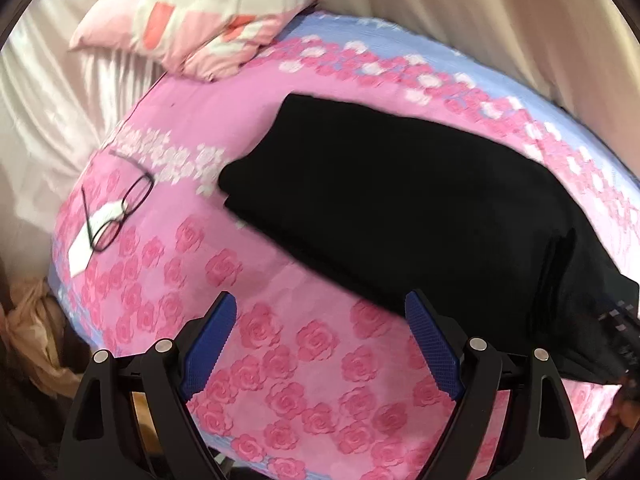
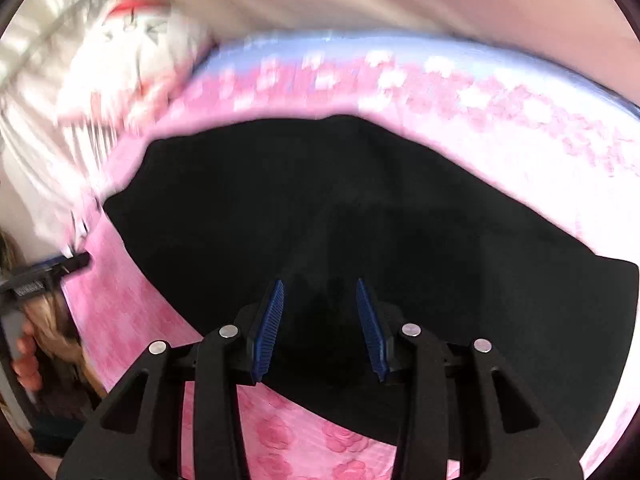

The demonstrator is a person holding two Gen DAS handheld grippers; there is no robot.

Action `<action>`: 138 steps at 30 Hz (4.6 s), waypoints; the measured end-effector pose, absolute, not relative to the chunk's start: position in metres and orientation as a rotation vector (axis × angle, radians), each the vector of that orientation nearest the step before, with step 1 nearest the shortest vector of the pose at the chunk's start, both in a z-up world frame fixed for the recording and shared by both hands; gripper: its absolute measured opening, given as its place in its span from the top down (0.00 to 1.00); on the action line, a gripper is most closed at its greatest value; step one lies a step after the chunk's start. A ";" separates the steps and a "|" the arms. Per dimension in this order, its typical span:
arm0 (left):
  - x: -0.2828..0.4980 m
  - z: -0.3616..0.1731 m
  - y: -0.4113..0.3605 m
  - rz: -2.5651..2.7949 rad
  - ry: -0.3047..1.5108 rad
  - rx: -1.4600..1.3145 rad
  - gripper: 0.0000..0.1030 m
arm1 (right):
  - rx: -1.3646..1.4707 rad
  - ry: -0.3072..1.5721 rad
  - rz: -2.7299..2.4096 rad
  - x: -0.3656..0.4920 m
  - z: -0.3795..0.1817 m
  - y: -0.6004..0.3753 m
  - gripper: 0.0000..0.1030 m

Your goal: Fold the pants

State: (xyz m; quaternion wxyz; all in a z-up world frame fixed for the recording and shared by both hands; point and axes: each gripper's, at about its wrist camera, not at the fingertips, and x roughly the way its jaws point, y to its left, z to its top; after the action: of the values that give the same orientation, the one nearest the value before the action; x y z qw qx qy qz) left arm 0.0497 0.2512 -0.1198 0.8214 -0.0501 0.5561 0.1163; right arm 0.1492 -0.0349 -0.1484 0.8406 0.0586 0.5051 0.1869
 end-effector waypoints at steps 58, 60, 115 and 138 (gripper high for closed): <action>0.008 -0.159 0.405 0.350 1.243 -0.208 0.18 | -0.316 1.006 0.665 0.215 -0.076 0.300 0.85; 0.017 -0.152 0.396 0.336 1.230 -0.182 0.18 | -0.192 1.001 0.663 0.220 -0.055 0.269 0.85; 0.075 -0.146 -0.006 -0.207 1.220 0.276 0.16 | 0.253 0.856 0.522 0.224 -0.036 -0.169 0.29; 0.085 -0.185 0.015 -0.250 1.287 0.197 0.05 | 0.490 0.984 0.293 0.245 -0.141 -0.184 0.80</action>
State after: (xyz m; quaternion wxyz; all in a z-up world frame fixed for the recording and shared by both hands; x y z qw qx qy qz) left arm 0.0851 0.0148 -0.1846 0.7882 0.0915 0.5974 -0.1159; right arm 0.2451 -0.1837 -0.1407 0.8426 0.2318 0.4660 0.1385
